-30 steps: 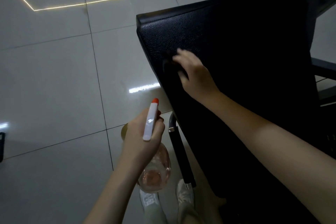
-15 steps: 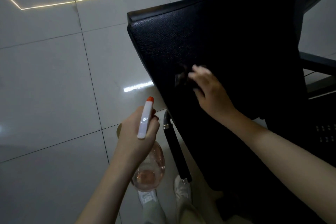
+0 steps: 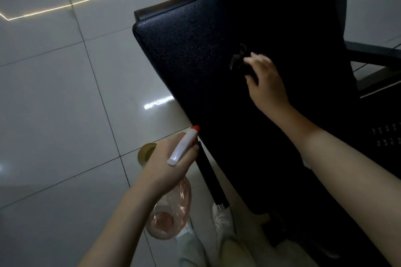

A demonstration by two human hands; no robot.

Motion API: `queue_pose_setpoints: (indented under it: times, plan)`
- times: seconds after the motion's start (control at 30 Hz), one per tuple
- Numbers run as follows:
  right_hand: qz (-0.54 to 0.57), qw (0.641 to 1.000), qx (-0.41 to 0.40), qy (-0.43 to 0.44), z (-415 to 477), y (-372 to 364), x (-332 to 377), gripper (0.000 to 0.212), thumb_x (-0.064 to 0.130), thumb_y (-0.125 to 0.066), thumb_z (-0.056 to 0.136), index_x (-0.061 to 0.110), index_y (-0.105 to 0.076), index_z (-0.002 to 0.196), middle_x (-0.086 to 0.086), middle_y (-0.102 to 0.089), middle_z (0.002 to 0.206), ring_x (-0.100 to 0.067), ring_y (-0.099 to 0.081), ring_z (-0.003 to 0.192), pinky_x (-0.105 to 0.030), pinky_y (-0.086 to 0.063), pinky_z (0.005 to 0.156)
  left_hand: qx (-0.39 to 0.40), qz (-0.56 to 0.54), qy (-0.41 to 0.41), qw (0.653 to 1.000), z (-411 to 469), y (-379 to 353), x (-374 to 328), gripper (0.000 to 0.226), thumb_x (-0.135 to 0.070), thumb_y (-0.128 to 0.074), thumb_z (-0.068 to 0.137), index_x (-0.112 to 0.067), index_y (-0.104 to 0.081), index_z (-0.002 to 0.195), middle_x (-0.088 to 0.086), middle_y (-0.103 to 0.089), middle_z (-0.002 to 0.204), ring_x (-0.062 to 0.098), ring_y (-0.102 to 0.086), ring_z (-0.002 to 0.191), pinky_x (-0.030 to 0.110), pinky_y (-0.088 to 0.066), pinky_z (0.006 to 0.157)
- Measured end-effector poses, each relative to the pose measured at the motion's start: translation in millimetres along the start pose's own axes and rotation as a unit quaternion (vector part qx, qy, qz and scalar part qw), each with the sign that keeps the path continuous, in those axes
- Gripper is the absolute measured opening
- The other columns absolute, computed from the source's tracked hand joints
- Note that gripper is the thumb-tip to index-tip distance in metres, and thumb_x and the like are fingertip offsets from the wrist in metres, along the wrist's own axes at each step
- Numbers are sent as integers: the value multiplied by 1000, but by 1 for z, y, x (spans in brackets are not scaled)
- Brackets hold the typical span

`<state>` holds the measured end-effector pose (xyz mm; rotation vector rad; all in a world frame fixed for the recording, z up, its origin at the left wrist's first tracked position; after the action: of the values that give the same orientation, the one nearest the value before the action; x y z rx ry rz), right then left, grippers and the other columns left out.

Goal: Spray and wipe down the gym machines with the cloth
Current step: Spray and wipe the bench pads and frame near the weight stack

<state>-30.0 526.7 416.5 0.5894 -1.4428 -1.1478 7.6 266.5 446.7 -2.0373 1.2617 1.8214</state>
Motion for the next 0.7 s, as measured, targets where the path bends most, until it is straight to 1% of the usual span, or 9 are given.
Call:
queue_pose_setpoints:
  times: [0.07, 0.17, 0.2, 0.27, 0.37, 0.47, 0.57, 0.63, 0.7]
  plan:
    - [23, 999, -12, -31, 5, 1, 4, 38, 6, -48, 93, 7, -49, 131, -11, -40, 144, -26, -27, 138, -29, -21, 111, 15, 2, 6, 1000, 0, -1, 2, 59, -59, -36, 78, -6, -61, 82, 12, -65, 77, 28, -57, 67, 39, -48, 58]
    - [31, 999, 8, -26, 0, 3, 1, 38, 9, -48, 95, 9, -47, 133, -9, -37, 147, -24, -24, 140, -28, -19, 111, 38, 20, 30, 999, 0, -1, 7, 49, -56, -40, 83, -12, -62, 77, 3, -65, 70, 15, -59, 62, 29, -50, 59]
    - [30, 999, 22, -21, -1, 6, 0, 39, 10, -49, 95, 10, -46, 134, -9, -36, 148, -23, -23, 141, -27, -19, 111, 48, 25, 37, 998, 0, -1, 9, 49, -56, -40, 83, -13, -61, 75, 2, -65, 68, 13, -60, 60, 30, -51, 61]
    - [30, 998, 54, -15, 0, 11, -2, 41, 11, -49, 96, 12, -44, 137, -8, -32, 151, -22, -20, 142, -27, -18, 112, 69, 37, 37, 996, -1, -1, 14, 53, -61, -37, 80, -13, -61, 74, 2, -65, 67, 17, -61, 60, 39, -53, 63]
    - [40, 996, 81, -22, 1, 14, -1, 43, 11, -49, 96, 13, -42, 138, -6, -28, 153, -21, -16, 143, -27, -16, 112, 112, 66, 29, 991, -2, -5, 19, 59, -61, -34, 76, -7, -58, 78, 16, -63, 76, 31, -59, 68, 49, -51, 66]
    - [57, 995, 80, -33, -1, 14, 1, 43, 11, -50, 96, 14, -42, 138, -6, -27, 153, -21, -15, 144, -28, -16, 112, 132, 104, 10, 986, -3, -10, 20, 60, -60, -30, 75, -5, -54, 76, 18, -58, 74, 31, -55, 67, 50, -48, 67]
    - [60, 995, 68, -40, -3, 13, 3, 42, 11, -50, 96, 14, -42, 137, -5, -27, 153, -19, -14, 144, -25, -16, 112, 140, 107, 25, 984, -2, -14, 25, 67, -64, -28, 77, -3, -55, 73, 21, -58, 74, 35, -57, 66, 51, -50, 67]
    - [59, 995, 67, -48, -5, 13, 4, 43, 11, -50, 96, 14, -42, 138, -4, -27, 153, -19, -14, 144, -25, -16, 112, 154, 127, 16, 980, -2, -18, 27, 66, -64, -27, 78, -4, -54, 73, 18, -58, 71, 29, -56, 62, 49, -51, 67]
    - [64, 994, 69, -51, -7, 13, 4, 43, 11, -50, 96, 14, -42, 139, -4, -27, 153, -19, -15, 144, -25, -16, 112, 184, 146, -4, 972, -3, -25, 26, 58, -57, -31, 79, -4, -53, 75, 15, -56, 68, 22, -52, 57, 47, -49, 65]
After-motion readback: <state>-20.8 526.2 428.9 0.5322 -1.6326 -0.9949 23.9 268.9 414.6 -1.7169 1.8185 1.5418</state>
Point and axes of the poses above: each hand's wrist, its own z-axis towards the middle knuckle, its own y-axis out of the back of the hand, x = y × z, the point moved 3 cm from there along z, towards the middle knuckle
